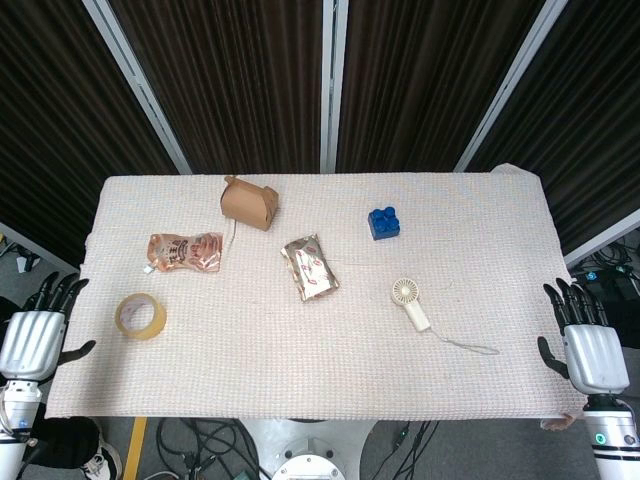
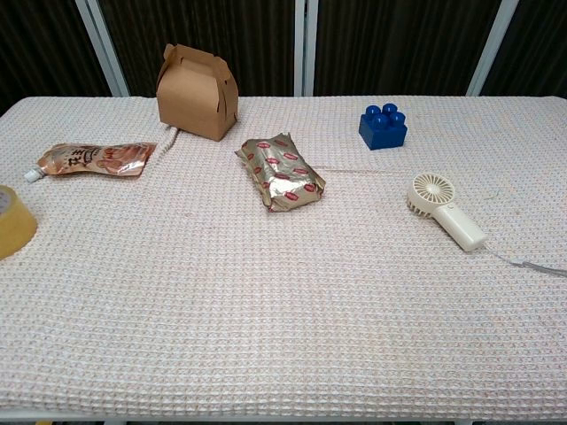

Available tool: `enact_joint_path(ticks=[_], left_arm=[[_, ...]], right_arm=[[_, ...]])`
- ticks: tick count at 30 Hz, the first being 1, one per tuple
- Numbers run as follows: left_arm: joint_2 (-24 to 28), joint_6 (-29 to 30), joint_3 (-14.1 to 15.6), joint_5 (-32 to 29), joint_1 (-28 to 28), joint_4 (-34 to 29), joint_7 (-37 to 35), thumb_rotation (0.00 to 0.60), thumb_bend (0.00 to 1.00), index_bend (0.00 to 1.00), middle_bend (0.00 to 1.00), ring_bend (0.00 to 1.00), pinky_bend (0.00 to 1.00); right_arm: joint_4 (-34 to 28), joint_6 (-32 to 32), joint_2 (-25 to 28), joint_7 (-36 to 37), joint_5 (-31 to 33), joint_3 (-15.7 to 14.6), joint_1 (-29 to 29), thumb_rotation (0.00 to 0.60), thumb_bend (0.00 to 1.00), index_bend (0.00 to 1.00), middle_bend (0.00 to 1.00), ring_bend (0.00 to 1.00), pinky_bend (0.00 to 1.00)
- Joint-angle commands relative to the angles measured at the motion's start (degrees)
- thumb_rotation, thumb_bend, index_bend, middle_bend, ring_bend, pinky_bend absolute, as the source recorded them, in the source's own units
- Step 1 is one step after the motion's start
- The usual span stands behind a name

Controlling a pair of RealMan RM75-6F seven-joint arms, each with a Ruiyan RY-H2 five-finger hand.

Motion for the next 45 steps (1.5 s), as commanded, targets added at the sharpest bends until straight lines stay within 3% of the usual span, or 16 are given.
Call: enact_joint_path(ticks=[1,18,20,24,26,31,32,33,34,36,37,40,45], left_arm=[[0.25,0.04,0.08,0.18,-0.08,-0.46,0.52,0.6,0.0,0.13,0.09,0.03,0.26],[1.3,0.17,0.73,0.23,0.18,-3.02,3.25,0.6,0.0,0.13,0.09,0.03,0.26],[1.4,0.01,0.78,0.08,0.19,-3.16,3.2,0.6,0.0,0.13,0.09,0.03,0.26],[1.65,-0.58,0.76,-0.18,-0.07,-3.34,3.23,0.6,0.0,0.13,0.09,0.03,0.26],[1.81,-0.74,0.76,-0.17,-0.18,-3.46,3.26,0.6,0.0,0.13,0.09,0.03,0.26],[1.93,0.03,1.13,0.58,0.2,-3.55,3.02,0.6,0.0,0.13,0.09,0.03,0.26],[1.69,0.34,1.16,0.73,0.33,-3.19,2.82,0.6,0.0,0.13,0.09,0.03,0.26],[1.31,0.51,1.14,0.61,0.46,-2.68,2.58,0.6,0.0,0.13,0.09,0.03,0.26],[1.09,0.38,1.13,0.29,0.51,-2.41,2.45,0.6,0.0,0.13,0.09,0.03,0.26],[0.92,-0.48,1.18,-0.49,0.39,-2.46,2.49,0.6,0.0,0.13,0.09,0.03,0.26],[0.94,-0.73,1.22,-0.53,0.28,-2.56,2.6,0.6,0.0,0.13,0.09,0.03,0.26],[0.75,-0.95,1.31,0.01,-0.04,-2.36,2.99,0.6,0.0,0.13,0.09,0.03,0.26],[0.77,-1.32,1.44,0.02,-0.19,-2.3,3.11,0.6,0.0,0.13,0.09,0.03,0.26]], right_arm=[[-0.15,0.14,0.08,0.19,-0.14,-0.01,-0.09,0.6,0.33,0.0,0.0,0.0,0.0],[0.83,-1.54,-0.41,0.09,-0.08,-0.72,0.42,0.6,0.33,0.0,0.0,0.0,0.0],[0.77,-1.72,-0.37,-0.06,0.04,-0.78,0.44,0.6,0.4,0.0,0.0,0.0,0.0],[0.83,-2.18,-0.69,-1.22,0.56,-0.89,0.5,0.6,0.84,0.0,0.0,0.0,0.0],[0.84,-2.29,-0.98,-1.26,0.46,-0.97,0.58,0.6,0.98,0.0,0.0,0.0,0.0],[3.37,-0.5,-2.93,2.46,-3.48,-1.15,1.19,0.6,1.0,0.0,0.0,0.0,0.04],[4.28,0.01,-3.29,3.1,-4.27,-1.01,1.4,0.6,1.0,0.0,0.02,0.02,0.13],[5.65,0.98,-3.94,3.47,-5.02,-0.48,1.69,0.6,1.0,0.0,0.05,0.12,0.29],[6.53,1.47,-4.47,3.73,-5.28,-0.05,1.95,0.6,1.0,0.0,0.11,0.31,0.49],[6.73,0.06,-4.79,5.62,-4.64,0.23,2.72,0.6,1.0,0.0,0.26,0.63,0.76],[6.34,-1.28,-4.54,6.38,-4.2,0.13,3.17,0.6,1.0,0.0,0.35,0.72,0.83],[7.33,-3.96,-5.1,7.46,-3.75,0.22,4.71,0.6,1.0,0.0,0.54,0.82,0.91],[9.73,-6.58,-7.77,6.64,-3.6,0.14,6.64,0.6,1.0,0.0,0.88,0.85,0.91]])
